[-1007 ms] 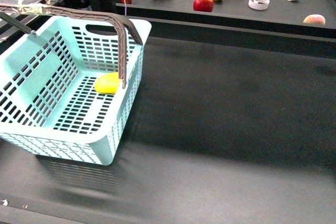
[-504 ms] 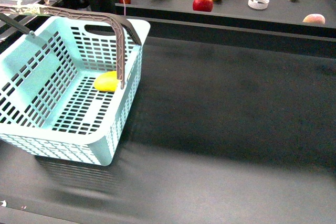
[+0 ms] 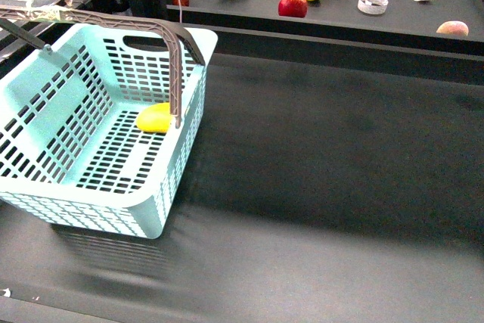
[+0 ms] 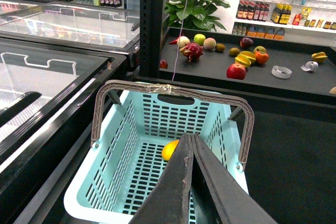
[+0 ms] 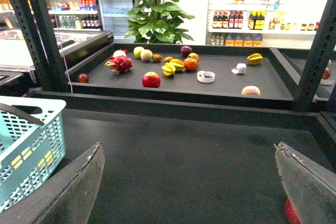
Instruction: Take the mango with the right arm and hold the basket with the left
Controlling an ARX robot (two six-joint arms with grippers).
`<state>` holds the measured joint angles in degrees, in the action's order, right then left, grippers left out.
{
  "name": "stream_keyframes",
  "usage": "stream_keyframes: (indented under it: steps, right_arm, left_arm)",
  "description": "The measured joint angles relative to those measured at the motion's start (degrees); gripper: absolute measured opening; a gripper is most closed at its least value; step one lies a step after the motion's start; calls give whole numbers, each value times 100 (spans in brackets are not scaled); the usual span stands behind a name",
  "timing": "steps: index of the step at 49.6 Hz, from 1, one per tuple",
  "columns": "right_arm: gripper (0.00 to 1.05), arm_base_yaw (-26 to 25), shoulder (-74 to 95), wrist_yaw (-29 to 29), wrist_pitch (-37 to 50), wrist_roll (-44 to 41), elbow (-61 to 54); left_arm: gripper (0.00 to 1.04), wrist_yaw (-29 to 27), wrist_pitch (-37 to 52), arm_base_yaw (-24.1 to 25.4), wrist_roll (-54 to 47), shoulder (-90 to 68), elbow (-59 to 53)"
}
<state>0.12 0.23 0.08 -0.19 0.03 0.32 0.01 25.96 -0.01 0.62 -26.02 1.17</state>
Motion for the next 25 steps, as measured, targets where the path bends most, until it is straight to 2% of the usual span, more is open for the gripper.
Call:
stream_keyframes:
  steps: [25]
  right_arm:
    - [97, 0, 0, 0, 0, 0, 0]
  left_arm:
    - [4, 0, -1217, 0, -17, 1250, 0]
